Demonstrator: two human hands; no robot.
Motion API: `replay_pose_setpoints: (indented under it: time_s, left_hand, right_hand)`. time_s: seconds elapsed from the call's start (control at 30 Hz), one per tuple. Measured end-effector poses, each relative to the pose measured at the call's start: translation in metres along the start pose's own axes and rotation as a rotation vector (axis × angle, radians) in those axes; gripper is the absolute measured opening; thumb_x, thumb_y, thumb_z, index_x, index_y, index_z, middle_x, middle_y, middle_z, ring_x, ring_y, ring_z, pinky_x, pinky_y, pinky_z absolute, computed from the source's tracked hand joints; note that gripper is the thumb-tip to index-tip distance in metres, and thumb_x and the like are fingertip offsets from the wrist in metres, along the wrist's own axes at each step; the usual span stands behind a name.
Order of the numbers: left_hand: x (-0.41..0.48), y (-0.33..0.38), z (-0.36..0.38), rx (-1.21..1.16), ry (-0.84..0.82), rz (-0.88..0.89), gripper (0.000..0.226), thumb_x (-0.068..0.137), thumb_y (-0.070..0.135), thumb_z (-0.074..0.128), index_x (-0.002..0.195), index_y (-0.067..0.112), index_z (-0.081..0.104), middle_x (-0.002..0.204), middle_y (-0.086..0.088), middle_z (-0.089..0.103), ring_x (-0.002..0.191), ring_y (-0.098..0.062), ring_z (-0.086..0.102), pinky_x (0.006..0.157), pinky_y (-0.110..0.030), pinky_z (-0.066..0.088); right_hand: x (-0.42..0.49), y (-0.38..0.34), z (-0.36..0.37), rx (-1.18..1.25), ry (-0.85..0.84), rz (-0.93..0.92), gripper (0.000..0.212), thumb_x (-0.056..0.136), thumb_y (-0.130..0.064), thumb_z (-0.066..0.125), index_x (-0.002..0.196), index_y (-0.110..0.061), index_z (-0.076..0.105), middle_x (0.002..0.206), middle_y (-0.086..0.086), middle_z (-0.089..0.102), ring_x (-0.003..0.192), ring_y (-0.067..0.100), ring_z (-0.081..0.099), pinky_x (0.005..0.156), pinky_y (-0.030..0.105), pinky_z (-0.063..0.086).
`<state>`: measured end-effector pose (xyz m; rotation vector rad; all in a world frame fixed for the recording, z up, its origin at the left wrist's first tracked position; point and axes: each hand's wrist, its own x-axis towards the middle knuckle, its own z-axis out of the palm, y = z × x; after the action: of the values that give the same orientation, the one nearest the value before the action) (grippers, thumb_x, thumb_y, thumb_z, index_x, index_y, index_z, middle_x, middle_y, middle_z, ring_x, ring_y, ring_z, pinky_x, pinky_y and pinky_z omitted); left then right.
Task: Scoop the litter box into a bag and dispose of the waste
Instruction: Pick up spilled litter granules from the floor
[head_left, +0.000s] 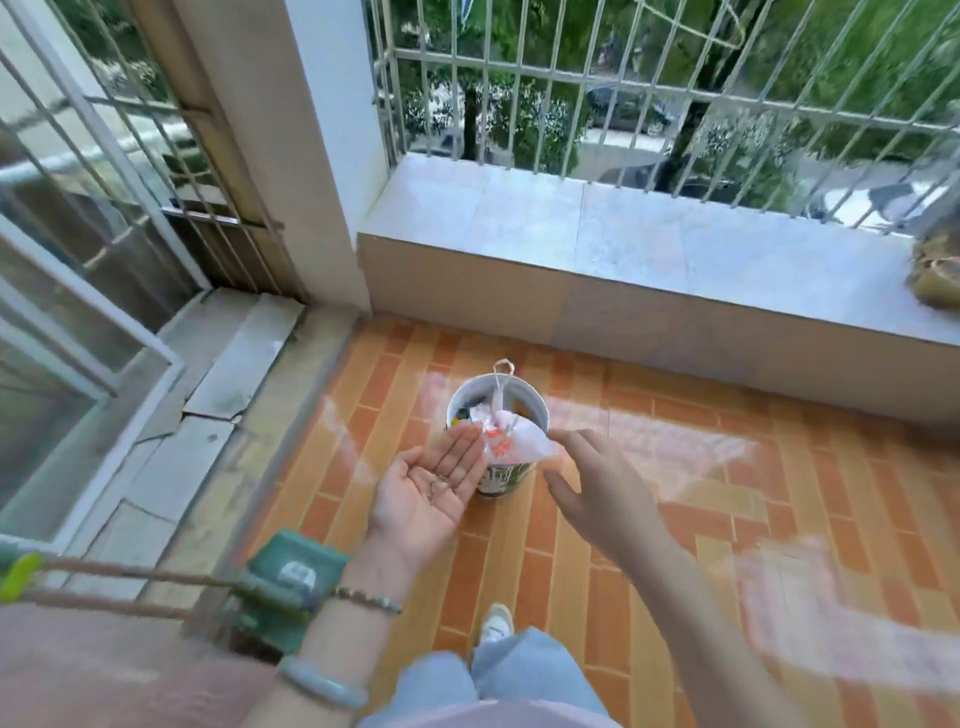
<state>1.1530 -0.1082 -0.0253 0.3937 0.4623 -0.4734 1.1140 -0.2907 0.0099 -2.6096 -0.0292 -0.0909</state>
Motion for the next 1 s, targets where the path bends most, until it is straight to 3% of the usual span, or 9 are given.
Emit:
replay_pose_setpoints:
  time_s: [0.2,0.37,0.63,0.8,1.0]
  left_hand:
    - [0.086,0.046,0.036,-0.023,0.024,-0.012,0.044,0.078,0.018,0.039,0.091,-0.009,0.071,0.105,-0.024,0.068,0.096,-0.032,0.068,0.085,-0.046,0.052]
    - [0.161,0.080,0.052,-0.067,0.052,-0.004,0.048,0.092,0.020,0.032,0.096,-0.008,0.070,0.110,-0.023,0.067,0.107,-0.031,0.064,0.091,-0.048,0.048]
    - [0.265,0.132,0.069,-0.036,0.101,-0.018,0.040,0.076,0.016,0.043,0.092,-0.007,0.072,0.107,-0.021,0.069,0.104,-0.030,0.066,0.088,-0.044,0.052]
    - [0.359,0.125,0.034,0.066,0.245,-0.083,0.041,0.083,0.018,0.040,0.091,-0.006,0.073,0.107,-0.022,0.068,0.102,-0.031,0.066,0.087,-0.043,0.053]
    - [0.474,0.086,-0.069,0.122,0.484,-0.129,0.050,0.097,0.020,0.029,0.092,-0.009,0.071,0.112,-0.025,0.065,0.097,-0.033,0.068,0.084,-0.044,0.055]
  right_hand:
    - [0.097,0.014,0.005,-0.006,0.010,0.011,0.034,0.087,-0.021,0.060,0.121,-0.015,0.058,0.114,0.001,0.060,0.105,0.025,0.055,0.071,0.034,0.044]
    - [0.173,0.030,0.022,0.011,0.027,0.039,0.033,0.083,-0.014,0.065,0.116,-0.012,0.060,0.104,0.006,0.061,0.093,0.030,0.058,0.068,0.035,0.046]
    - [0.263,0.061,0.060,0.058,0.065,0.165,0.034,0.085,-0.012,0.061,0.119,-0.010,0.058,0.108,0.005,0.061,0.101,0.024,0.055,0.078,0.025,0.041]
    - [0.314,0.117,0.118,0.093,0.010,0.218,0.037,0.085,-0.010,0.061,0.121,-0.006,0.057,0.113,0.006,0.061,0.108,0.023,0.054,0.082,0.027,0.043]
    - [0.345,0.199,0.225,0.120,-0.036,0.274,0.036,0.083,-0.010,0.061,0.119,-0.009,0.059,0.111,0.004,0.061,0.105,0.019,0.054,0.084,0.020,0.038]
